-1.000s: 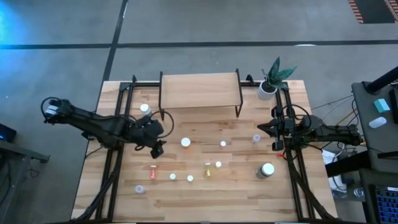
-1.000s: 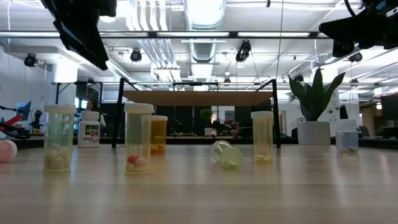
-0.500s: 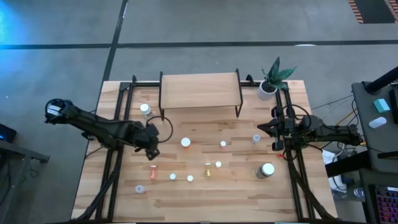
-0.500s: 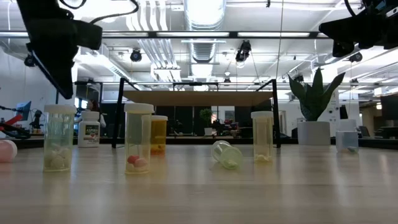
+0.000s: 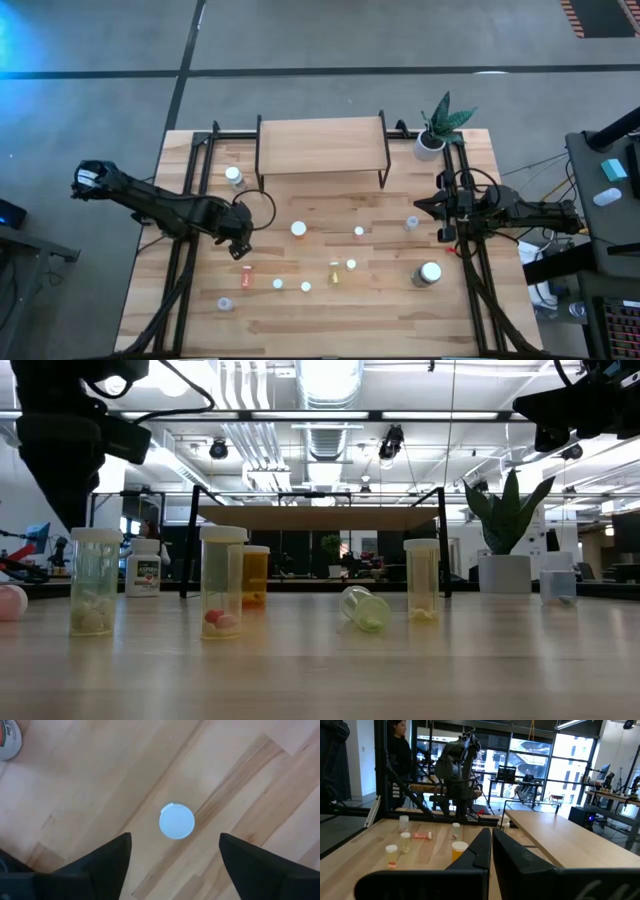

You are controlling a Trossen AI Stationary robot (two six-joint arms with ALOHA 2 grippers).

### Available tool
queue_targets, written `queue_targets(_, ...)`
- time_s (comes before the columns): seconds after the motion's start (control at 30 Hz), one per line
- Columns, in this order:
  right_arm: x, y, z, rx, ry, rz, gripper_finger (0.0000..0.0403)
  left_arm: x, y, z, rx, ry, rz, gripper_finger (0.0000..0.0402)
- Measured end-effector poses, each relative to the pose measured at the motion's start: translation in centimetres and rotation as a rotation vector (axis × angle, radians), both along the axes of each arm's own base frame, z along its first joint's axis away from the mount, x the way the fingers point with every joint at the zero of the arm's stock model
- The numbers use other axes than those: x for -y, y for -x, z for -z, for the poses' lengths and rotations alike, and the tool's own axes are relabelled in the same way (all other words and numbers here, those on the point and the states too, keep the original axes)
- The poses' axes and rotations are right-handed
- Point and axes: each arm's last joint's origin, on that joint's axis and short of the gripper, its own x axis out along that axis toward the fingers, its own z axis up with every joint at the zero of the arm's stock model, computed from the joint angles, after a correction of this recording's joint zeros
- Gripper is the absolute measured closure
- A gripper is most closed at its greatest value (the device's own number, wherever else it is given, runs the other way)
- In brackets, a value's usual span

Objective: Pick and place medicine bottles onto shelf by color
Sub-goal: Put the top blue medicine bottle on the shelf

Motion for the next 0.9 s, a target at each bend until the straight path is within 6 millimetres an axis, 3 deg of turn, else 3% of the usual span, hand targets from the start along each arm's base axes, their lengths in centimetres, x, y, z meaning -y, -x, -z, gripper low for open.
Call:
queue_targets(0.43,0.0,0.0,0.0,0.0,0.0,0.0,0.0394,-3.1,-1.1,0.9,-0.09,0.038,0.054,0.0104)
queue_targets(0.9,0.0,0.0,0.0,0.0,0.0,0.0,0.0394,-3.2,-2.7,2.6,-0.123,0.04,0.094,0.0104)
